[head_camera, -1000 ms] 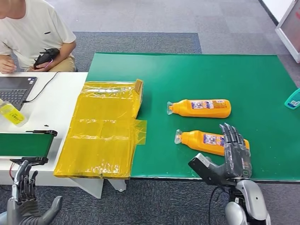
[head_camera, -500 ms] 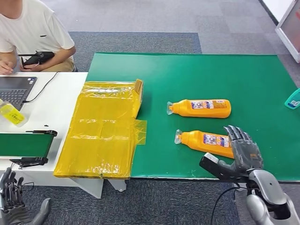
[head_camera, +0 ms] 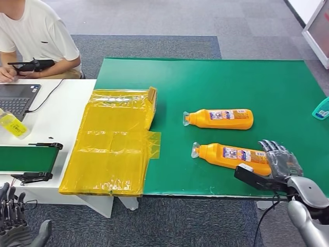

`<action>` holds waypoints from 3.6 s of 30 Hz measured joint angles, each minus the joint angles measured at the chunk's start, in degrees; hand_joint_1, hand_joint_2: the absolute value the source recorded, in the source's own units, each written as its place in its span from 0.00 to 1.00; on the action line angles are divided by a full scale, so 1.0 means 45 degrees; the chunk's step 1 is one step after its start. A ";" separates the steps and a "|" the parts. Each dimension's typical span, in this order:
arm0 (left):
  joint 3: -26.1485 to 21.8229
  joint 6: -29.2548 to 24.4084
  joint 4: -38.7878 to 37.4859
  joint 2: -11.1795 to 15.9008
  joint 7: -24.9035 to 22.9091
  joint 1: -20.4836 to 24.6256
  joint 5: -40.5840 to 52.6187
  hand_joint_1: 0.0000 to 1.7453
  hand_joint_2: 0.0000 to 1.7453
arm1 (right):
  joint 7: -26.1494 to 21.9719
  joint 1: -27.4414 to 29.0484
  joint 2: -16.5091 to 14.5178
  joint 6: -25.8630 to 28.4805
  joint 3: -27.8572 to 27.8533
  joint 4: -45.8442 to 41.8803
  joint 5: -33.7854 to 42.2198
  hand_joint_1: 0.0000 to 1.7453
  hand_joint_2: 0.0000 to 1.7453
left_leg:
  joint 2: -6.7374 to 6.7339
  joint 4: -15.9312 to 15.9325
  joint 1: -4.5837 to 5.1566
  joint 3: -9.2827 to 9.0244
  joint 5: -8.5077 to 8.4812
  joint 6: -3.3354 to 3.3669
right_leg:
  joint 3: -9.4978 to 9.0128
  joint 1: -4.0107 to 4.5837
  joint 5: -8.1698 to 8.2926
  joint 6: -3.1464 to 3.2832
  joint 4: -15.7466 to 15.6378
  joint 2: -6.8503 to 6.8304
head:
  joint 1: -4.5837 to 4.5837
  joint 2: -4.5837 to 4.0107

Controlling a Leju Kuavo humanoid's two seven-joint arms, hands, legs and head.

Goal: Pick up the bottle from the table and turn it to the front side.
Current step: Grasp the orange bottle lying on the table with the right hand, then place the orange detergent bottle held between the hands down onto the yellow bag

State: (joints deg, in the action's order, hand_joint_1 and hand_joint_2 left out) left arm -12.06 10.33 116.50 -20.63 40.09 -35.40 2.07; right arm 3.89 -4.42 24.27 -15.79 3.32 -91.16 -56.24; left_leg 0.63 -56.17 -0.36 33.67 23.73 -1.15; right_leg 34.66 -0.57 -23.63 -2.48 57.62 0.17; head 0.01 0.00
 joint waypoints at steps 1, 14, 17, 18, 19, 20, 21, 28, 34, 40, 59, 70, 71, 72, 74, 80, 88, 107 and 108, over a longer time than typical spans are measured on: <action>-0.0018 0.0034 -0.0001 0.0000 -0.0046 0.0020 0.0137 0.00 1.00 | -0.0005 -0.0145 0.0015 0.0032 0.0094 0.0245 -0.0085 0.00 1.00 | 0.0000 0.0000 0.0000 0.0001 0.0000 0.0000 | 0.0000 0.0000 0.0000 0.0000 0.0000 0.0000 | 0.0000 0.0000; -0.0134 0.0692 -0.0024 0.0000 -0.0459 0.0306 0.0920 0.00 1.00 | -0.0249 -0.2328 -0.0318 0.0734 0.1645 0.4137 -0.1210 0.00 1.00 | 0.0000 0.0000 0.0000 0.0001 -0.0006 0.0002 | -0.0001 0.0000 0.0000 -0.0001 0.0002 -0.0002 | 0.0001 0.0000; -0.0138 0.0778 -0.0024 0.0000 -0.0555 0.0317 0.0907 0.00 1.00 | -0.0287 -0.2685 -0.0453 0.0789 0.1934 0.4817 -0.1455 0.00 1.00 | -0.0003 0.0000 -0.0001 -0.0008 -0.0004 -0.0001 | -0.0003 0.0002 0.0001 0.0000 0.0002 0.0004 | 0.0000 0.0000; -0.0140 0.0795 -0.0024 0.0000 -0.0567 0.0323 0.0908 0.00 1.00 | -0.0298 -0.2814 -0.0500 0.0827 0.2005 0.5007 -0.1508 0.00 1.00 | -0.0007 0.0000 -0.0002 -0.0015 -0.0001 -0.0003 | -0.0006 0.0003 0.0001 0.0001 0.0002 0.0008 | 0.0000 0.0000; -0.0141 0.0814 -0.0024 0.0000 -0.0573 0.0329 0.0918 0.00 1.00 | -0.0306 -0.2932 -0.0545 0.0864 0.2060 0.5175 -0.1548 0.07 1.00 | -0.0009 0.0000 -0.0003 -0.0022 0.0002 -0.0005 | -0.0010 0.0005 0.0001 0.0001 0.0001 0.0011 | -0.0001 0.0000; -0.0141 0.0836 -0.0024 0.0000 -0.0576 0.0332 0.0934 0.00 1.00 | -0.0306 -0.3027 -0.0584 0.0902 0.2104 0.5326 -0.1586 0.27 1.00 | -0.0011 0.0000 -0.0003 -0.0029 0.0004 -0.0005 | -0.0016 0.0006 0.0001 0.0001 0.0000 0.0014 | 0.0000 0.0000; -0.0142 0.0853 -0.0024 0.0000 -0.0577 0.0331 0.0951 0.00 1.00 | -0.0311 -0.3105 -0.0616 0.0934 0.2144 0.5448 -0.1617 0.46 1.00 | -0.0012 0.0000 -0.0003 -0.0035 0.0006 -0.0006 | -0.0022 0.0006 0.0001 0.0001 0.0000 0.0016 | 0.0001 0.0000; -0.0153 0.0877 -0.0024 0.0000 -0.0583 0.0319 0.1036 0.00 1.00 | -0.0418 -0.3212 -0.0770 0.1138 0.2351 0.5950 -0.1687 1.00 1.00 | -0.0011 0.0000 0.0001 -0.0041 -0.0022 0.0008 | -0.0036 -0.0001 0.0032 -0.0018 -0.0004 0.0014 | 0.0002 0.0000; -0.0158 0.0873 -0.0024 0.0000 -0.0588 0.0318 0.1025 0.00 1.00 | -0.0653 -0.3237 -0.0814 0.1274 0.2370 0.6013 -0.1584 1.00 1.00 | -0.0010 0.0000 -0.0001 -0.0047 -0.0034 -0.0003 | -0.0035 0.0001 0.0036 -0.0016 -0.0004 0.0016 | 0.0000 0.0000; -0.0175 0.1106 -0.0029 0.0000 -0.0537 0.0323 0.1047 0.00 1.00 | -0.2333 -0.2539 -0.0827 0.2060 0.2333 0.5228 0.0269 1.00 1.00 | -0.0010 0.0000 -0.0002 -0.0042 -0.0031 -0.0006 | -0.0027 0.0004 0.0030 -0.0014 -0.0003 0.0015 | -0.0001 0.0000; 0.0907 0.1987 -0.0029 -0.0056 -0.0946 0.1309 0.1706 0.00 1.00 | -0.6590 -0.0211 -0.5531 0.3164 0.1202 0.1012 0.6472 1.00 1.00 | -0.0008 0.0002 -0.0016 0.0000 -0.0044 -0.0026 | 0.0020 0.0017 0.0020 0.0000 0.0010 0.0016 | 0.0002 0.0000; 0.3043 0.3059 -0.1017 0.0301 -0.2282 0.3000 -0.0586 0.00 1.00 | -0.7864 0.0055 -0.7623 0.4051 0.2392 0.0496 0.3955 1.00 1.00 | -0.0008 0.0002 -0.0014 0.0000 -0.0047 -0.0030 | 0.0022 0.0018 0.0022 0.0002 0.0011 0.0017 | -0.0001 0.0000; 0.3240 0.2926 -0.1177 0.0423 -0.2400 0.3176 -0.0833 0.00 1.00 | -0.7930 0.0065 -0.7667 0.4146 0.2615 0.0585 0.3869 1.00 1.00 | -0.0008 0.0003 -0.0014 0.0000 -0.0047 -0.0031 | 0.0022 0.0019 0.0021 0.0002 0.0012 0.0018 | -0.0001 0.0000; 0.3406 0.2793 -0.1325 0.0548 -0.2504 0.3339 -0.1051 0.00 1.00 | -0.7991 0.0072 -0.7697 0.4235 0.2823 0.0688 0.3793 1.00 1.00 | -0.0008 0.0003 -0.0015 0.0000 -0.0047 -0.0031 | 0.0022 0.0019 0.0021 0.0002 0.0012 0.0018 | -0.0001 0.0000; 0.3633 0.2530 -0.1608 0.0773 -0.2674 0.3629 -0.1267 0.00 1.00 | -0.8095 0.0087 -0.7741 0.4365 0.3246 0.0915 0.3650 1.00 1.00 | -0.0008 0.0003 -0.0016 0.0001 -0.0047 -0.0031 | 0.0022 0.0019 0.0021 0.0002 0.0012 0.0017 | -0.0002 0.0000; 0.4006 0.2079 -0.2111 0.1277 -0.2934 0.4170 -0.0940 0.00 1.00 | -0.8279 0.0142 -0.7790 0.4511 0.4275 0.1523 0.3402 1.00 1.00 | -0.0008 0.0002 -0.0015 0.0003 -0.0046 -0.0030 | 0.0022 0.0017 0.0020 0.0001 0.0011 0.0017 | 0.0000 0.0000; 0.4407 0.1871 -0.2340 0.1893 -0.2934 0.4319 -0.0655 0.00 1.00 | -0.8285 0.0091 -0.7841 0.4843 0.4966 0.2321 0.3381 1.00 1.00 | -0.0008 0.0002 -0.0015 0.0003 -0.0045 -0.0031 | 0.0027 0.0018 0.0019 0.0002 0.0011 0.0018 | -0.0002 0.0000; 0.7453 0.0341 -0.2841 0.3517 -0.3031 0.5198 0.1327 0.00 1.00 | -0.8025 -0.0949 -0.8013 0.5317 0.5195 0.4954 0.3130 1.00 1.00 | -0.0009 0.0002 -0.0015 0.0007 -0.0051 -0.0037 | 0.0029 0.0019 0.0024 0.0008 0.0013 0.0019 | -0.0002 0.0000; 0.7499 0.0259 -0.2884 0.3565 -0.3058 0.5231 0.1326 0.02 1.00 | -0.8032 -0.0964 -0.8029 0.5326 0.5196 0.5015 0.3125 1.00 1.00 | -0.0009 0.0002 -0.0015 0.0007 -0.0051 -0.0037 | 0.0029 0.0019 0.0024 0.0008 0.0013 0.0019 | -0.0002 0.0000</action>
State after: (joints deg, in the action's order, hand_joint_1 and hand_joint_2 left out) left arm 21.69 11.49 103.52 -4.59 26.33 -11.86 8.03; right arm -32.26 -8.76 -11.86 8.18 26.70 -68.59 -42.17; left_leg 0.59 -56.16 -0.43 33.70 23.50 -1.32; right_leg 34.79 -0.49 -23.52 -2.45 57.67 0.26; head 0.00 0.00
